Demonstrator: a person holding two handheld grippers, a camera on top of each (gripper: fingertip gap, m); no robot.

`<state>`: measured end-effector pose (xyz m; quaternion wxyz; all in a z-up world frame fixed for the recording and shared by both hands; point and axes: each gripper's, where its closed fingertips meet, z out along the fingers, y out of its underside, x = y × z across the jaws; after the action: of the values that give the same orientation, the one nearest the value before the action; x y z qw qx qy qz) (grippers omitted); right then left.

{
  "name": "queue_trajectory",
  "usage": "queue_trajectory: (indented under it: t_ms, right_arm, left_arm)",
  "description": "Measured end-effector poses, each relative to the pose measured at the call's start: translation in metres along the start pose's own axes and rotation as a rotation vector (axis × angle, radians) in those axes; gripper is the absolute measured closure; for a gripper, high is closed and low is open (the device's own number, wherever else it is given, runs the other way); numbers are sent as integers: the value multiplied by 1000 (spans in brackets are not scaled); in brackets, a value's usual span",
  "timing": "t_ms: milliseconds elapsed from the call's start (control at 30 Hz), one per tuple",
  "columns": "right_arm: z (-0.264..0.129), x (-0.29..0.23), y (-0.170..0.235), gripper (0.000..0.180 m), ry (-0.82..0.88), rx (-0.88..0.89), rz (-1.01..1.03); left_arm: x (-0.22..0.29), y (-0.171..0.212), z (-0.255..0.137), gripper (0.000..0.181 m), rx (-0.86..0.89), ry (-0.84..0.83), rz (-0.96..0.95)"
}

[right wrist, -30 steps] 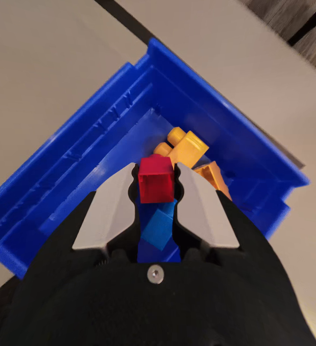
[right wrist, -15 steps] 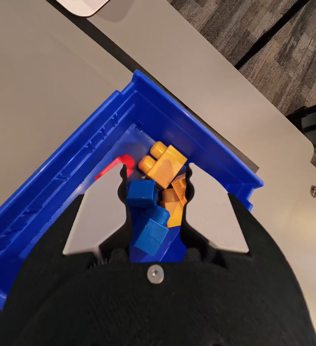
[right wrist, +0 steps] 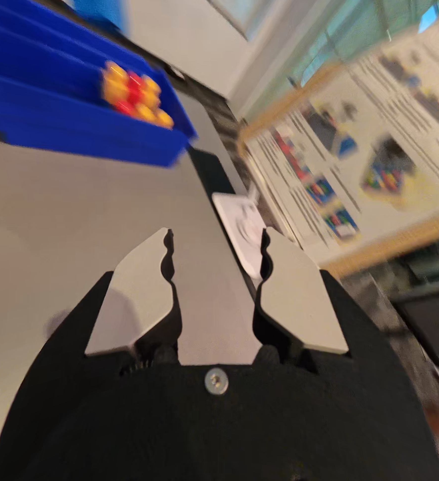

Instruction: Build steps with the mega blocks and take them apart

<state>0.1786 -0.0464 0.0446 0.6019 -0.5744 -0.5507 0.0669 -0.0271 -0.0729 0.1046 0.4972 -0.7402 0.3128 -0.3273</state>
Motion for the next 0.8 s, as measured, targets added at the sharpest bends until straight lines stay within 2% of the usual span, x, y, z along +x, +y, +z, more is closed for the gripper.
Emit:
queue_trajectory:
  t_ms: [67, 167, 300, 333, 367, 400, 467, 533, 567, 667, 733, 800]
  right_arm:
    - [10, -38, -29, 108, -58, 110, -37]
    - [16, -67, -55, 106, -50, 233, -28]
    - [22, -68, -58, 107, 82, 267, -10]
    - [24, -67, -55, 112, 95, 254, 1]
    - [23, -68, -54, 126, 74, 269, 14]
    - [19, -69, -57, 138, 45, 305, 34]
    - [12, -68, -62, 141, -56, 330, 111]
    - [4, -67, -67, 143, -220, 344, 254]
    - [-1, -67, -70, 143, -304, 360, 330]
    - [-11, -69, -70, 144, -528, 347, 482]
    - [-16, -68, -68, 144, -608, 364, 545]
    - [-18, -66, -67, 144, -667, 385, 606]
  left_arm:
    - [32, -6, 26, 142, 42, 163, -65]
    - [64, 2, 63, 143, 42, 308, -137]
    - [97, 7, 90, 143, 64, 480, -256]
    - [104, 8, 93, 143, 67, 512, -261]
    - [109, 4, 93, 142, 105, 538, -244]
    - [110, 1, 91, 141, 127, 547, -220]
    - [105, 1, 87, 133, 119, 500, -67]
    - [89, 6, 87, 110, 94, 359, 85]
    - [88, 7, 85, 104, 96, 332, 149]
    - [110, 15, 80, 113, 113, 426, 269]
    - [121, 30, 87, 124, 42, 476, 293]
    - [117, 51, 101, 114, -81, 445, 307]
